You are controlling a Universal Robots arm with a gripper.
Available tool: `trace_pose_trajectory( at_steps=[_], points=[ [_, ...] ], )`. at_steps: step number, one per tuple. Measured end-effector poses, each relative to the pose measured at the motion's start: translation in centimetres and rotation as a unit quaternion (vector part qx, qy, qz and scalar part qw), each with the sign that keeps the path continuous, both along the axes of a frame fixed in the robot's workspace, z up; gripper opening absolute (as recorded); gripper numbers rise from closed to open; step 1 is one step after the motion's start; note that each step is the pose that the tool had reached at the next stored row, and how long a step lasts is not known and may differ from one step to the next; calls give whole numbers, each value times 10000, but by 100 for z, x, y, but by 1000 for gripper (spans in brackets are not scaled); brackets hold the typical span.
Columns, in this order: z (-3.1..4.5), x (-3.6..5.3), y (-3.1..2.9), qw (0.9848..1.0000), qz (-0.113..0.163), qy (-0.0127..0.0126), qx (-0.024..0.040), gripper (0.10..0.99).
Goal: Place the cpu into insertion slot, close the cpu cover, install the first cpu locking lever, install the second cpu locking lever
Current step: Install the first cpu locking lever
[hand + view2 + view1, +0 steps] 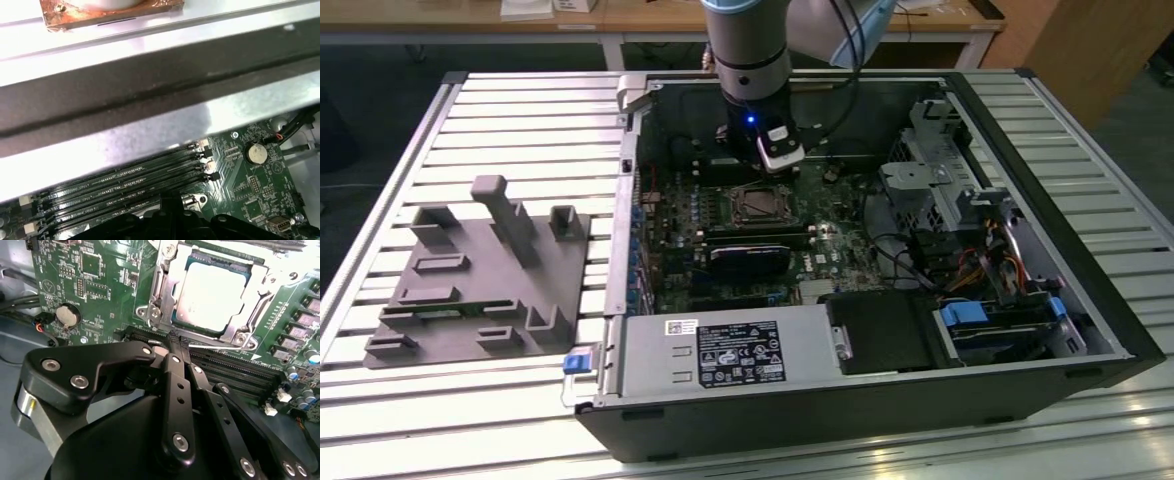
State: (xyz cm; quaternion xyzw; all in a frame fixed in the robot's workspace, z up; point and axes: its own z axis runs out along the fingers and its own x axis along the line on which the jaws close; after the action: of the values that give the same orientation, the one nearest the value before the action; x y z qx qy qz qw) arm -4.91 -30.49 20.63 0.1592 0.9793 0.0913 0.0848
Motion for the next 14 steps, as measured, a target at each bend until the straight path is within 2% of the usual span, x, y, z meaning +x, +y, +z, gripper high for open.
trace_pose_trajectory(
  at_steps=[7,11,14],
  points=[
    [-5,-24,16,9999,-5,-9,128,106],
    [-22,-34,16,9999,-7,-21,142,106],
    [-47,-44,16,9999,-11,-46,141,106]
  ],
)
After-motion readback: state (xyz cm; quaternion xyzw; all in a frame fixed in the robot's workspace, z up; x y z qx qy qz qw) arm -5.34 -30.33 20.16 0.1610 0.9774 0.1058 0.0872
